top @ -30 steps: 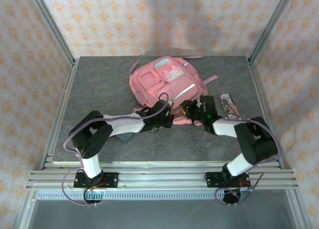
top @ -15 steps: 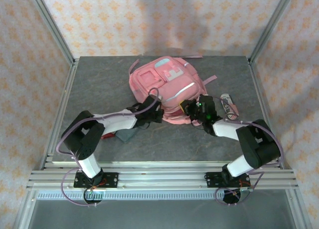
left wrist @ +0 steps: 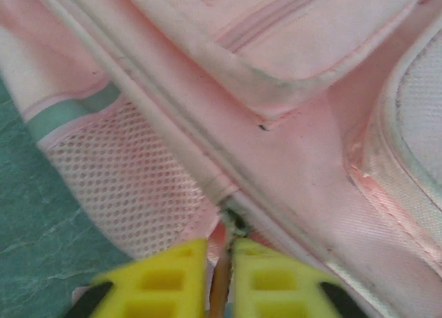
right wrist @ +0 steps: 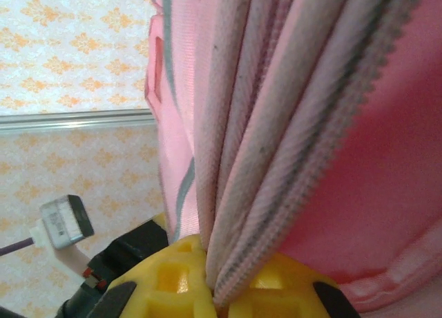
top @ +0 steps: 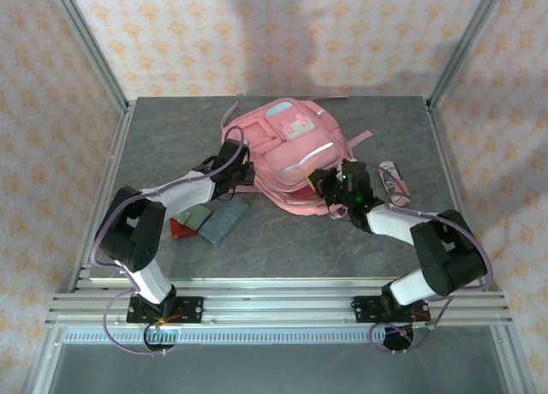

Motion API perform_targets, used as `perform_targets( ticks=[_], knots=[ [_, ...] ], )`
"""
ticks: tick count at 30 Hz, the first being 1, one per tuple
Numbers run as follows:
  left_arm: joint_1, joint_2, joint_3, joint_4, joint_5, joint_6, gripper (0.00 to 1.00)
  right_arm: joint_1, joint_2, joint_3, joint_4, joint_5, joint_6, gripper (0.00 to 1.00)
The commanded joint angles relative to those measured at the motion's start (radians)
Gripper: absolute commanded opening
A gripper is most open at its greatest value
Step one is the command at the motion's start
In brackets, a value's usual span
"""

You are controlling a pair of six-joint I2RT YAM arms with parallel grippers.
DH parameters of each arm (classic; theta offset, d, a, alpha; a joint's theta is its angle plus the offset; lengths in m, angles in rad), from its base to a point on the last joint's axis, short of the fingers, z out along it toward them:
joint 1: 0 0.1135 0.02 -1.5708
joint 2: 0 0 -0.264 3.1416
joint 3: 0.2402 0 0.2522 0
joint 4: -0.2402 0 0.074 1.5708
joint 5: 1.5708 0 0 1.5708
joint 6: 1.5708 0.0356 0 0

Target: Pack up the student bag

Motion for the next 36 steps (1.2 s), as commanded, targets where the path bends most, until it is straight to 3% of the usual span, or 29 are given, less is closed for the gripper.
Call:
perform_targets(
  ticks=[1,5,8,13,18,23,28,36],
  knots=[
    [0.029,-0.081,-0.031,-0.023,-0.063,-0.023,0.31,0.001,-0.02,0.093,0.009,-0.014,-0.028,0.0],
    [0.029,-0.189,-0.115,0.024,-0.05,-0.053,0.42,0.001,-0.023,0.153,-0.002,-0.032,-0.04,0.0],
    [0.029,-0.277,-0.17,0.051,-0.041,-0.059,0.48,0.001,-0.033,0.179,-0.028,-0.036,-0.07,0.07],
    [0.029,-0.36,-0.226,0.047,-0.07,-0.021,0.55,0.002,-0.051,0.19,-0.152,-0.032,-0.146,0.4],
    [0.029,-0.402,-0.265,-0.006,-0.056,-0.028,0.62,0.002,-0.095,0.179,-0.341,-0.013,-0.264,0.64],
    [0.03,-0.463,-0.359,-0.003,-0.047,-0.06,0.72,0.002,-0.237,0.124,-0.51,0.07,-0.374,0.84],
    [0.03,-0.467,-0.411,-0.036,-0.038,-0.076,0.73,0.002,-0.387,0.093,-0.663,0.145,-0.448,0.89],
    [0.03,-0.386,-0.457,-0.041,-0.087,-0.068,0.74,0.032,-0.444,-0.01,-0.625,0.05,-0.454,0.89]
  ],
)
